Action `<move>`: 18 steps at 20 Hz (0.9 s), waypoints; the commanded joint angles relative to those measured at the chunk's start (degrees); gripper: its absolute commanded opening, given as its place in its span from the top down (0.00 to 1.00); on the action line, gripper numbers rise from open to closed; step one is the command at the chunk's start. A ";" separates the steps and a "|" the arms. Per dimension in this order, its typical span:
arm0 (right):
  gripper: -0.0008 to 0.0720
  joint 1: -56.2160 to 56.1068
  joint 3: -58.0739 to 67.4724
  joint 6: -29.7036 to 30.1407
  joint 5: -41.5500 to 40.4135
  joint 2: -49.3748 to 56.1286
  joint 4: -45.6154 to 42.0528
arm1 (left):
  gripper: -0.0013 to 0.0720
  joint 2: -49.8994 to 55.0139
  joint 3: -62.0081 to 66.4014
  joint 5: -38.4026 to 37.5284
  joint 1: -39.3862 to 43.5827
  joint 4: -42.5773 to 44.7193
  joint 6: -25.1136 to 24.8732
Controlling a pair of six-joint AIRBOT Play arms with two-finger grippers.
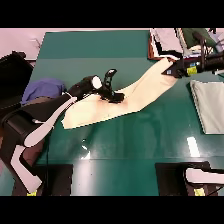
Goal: Fold the shirts.
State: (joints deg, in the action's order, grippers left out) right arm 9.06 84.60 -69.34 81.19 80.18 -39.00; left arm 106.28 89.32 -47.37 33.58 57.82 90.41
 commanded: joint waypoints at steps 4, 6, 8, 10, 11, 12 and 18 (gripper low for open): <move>0.96 -9.38 7.82 -3.74 -0.28 -2.21 0.39 | 0.95 2.03 3.54 -2.49 0.26 0.50 1.07; 0.96 -11.74 8.96 -4.07 -0.96 -2.21 0.50 | 0.95 1.42 6.93 -6.71 -1.31 1.18 1.03; 0.96 -14.78 9.42 -4.26 -2.36 -2.21 0.57 | 0.95 -1.25 9.92 -10.01 -4.24 4.13 1.09; 0.96 -18.88 9.40 -4.26 -4.33 -1.92 0.61 | 0.95 -6.12 11.85 -12.09 -8.52 7.15 1.07; 0.96 -21.29 9.40 -4.24 -5.64 -1.46 1.29 | 0.96 -9.22 12.76 -13.22 -11.28 8.83 1.05; 0.96 -24.39 9.40 -4.17 -7.19 -0.63 2.56 | 0.95 -12.26 13.66 -14.25 -13.90 10.58 1.01; 0.93 -46.69 10.60 2.80 -28.87 12.87 13.99 | 0.95 -30.91 14.95 -15.37 -28.13 19.06 0.59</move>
State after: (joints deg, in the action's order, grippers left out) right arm -28.29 94.30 -71.16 64.07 87.00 -31.40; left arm 82.89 103.63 -61.76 11.14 72.36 91.22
